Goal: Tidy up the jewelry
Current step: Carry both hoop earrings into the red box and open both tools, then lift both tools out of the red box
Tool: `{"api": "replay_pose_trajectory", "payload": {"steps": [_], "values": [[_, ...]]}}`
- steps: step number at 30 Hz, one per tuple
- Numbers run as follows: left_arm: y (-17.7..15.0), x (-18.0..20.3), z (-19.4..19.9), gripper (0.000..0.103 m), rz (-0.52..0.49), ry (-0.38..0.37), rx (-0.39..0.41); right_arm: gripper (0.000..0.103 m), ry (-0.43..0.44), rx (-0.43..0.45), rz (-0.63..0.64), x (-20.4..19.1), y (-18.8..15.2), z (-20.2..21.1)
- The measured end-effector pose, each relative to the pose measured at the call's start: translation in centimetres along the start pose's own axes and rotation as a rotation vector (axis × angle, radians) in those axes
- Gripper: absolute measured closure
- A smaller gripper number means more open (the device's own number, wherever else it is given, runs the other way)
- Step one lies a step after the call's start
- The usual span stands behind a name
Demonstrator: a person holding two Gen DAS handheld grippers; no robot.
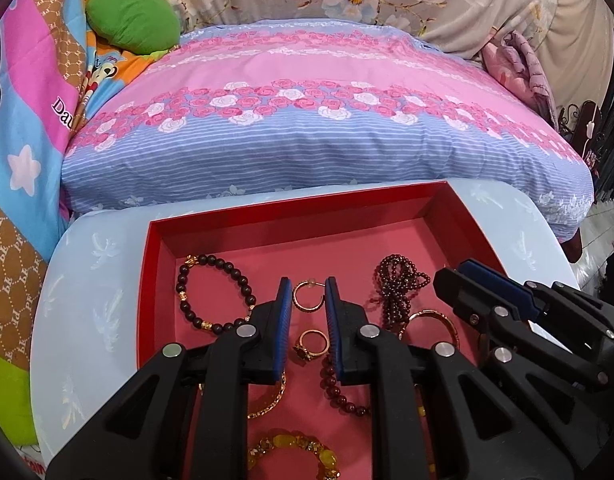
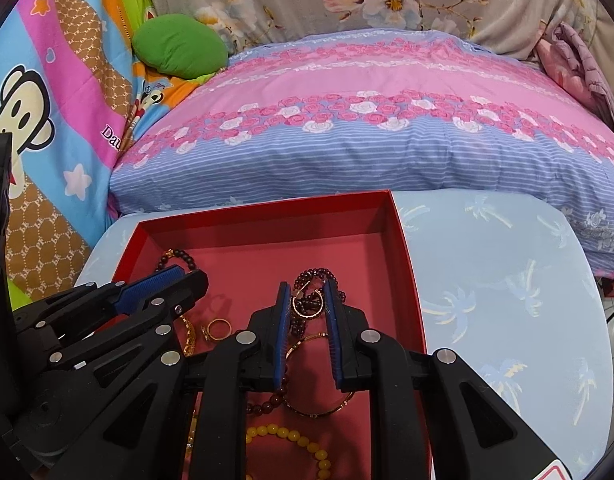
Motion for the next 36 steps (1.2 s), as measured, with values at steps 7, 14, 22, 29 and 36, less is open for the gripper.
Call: {"api": "replay_pose_trajectory", "payload": {"steps": [7, 14, 22, 29, 36], "values": [[0.1, -0.1, -0.8, 0.086, 0.004, 0.001, -0.011, 0.086, -0.006, -0.012, 0.000, 0.3, 0.1, -0.3], [0.1, -0.3, -1.1, 0.079, 0.011, 0.014, -0.014, 0.086, -0.019, 0.002, 0.007, 0.2, 0.1, -0.1], [0.0, -0.3, -0.7, 0.079, 0.006, 0.016, -0.005, 0.082, -0.027, 0.003, 0.012, 0.3, -0.4, 0.3], [-1.8, 0.1, 1.6, 0.078, -0.005, 0.029, 0.020, 0.077, -0.047, -0.002, 0.036, 0.3, -2.9, 1.4], [-6.2, -0.2, 3.3, 0.079, 0.031, 0.021, -0.008, 0.077, -0.045, -0.020, 0.058, 0.1, -6.7, 3.2]]}}
Point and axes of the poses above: each gripper's, at about its wrist camera, not at the fingertips, and z roughly against the way its jaws point, x to its right, y to its top, the point moved 6 cm from there along -z, roughly the way its jaws point, and after that the axes turned 6 degrees about -y, right-handed, at the moved point
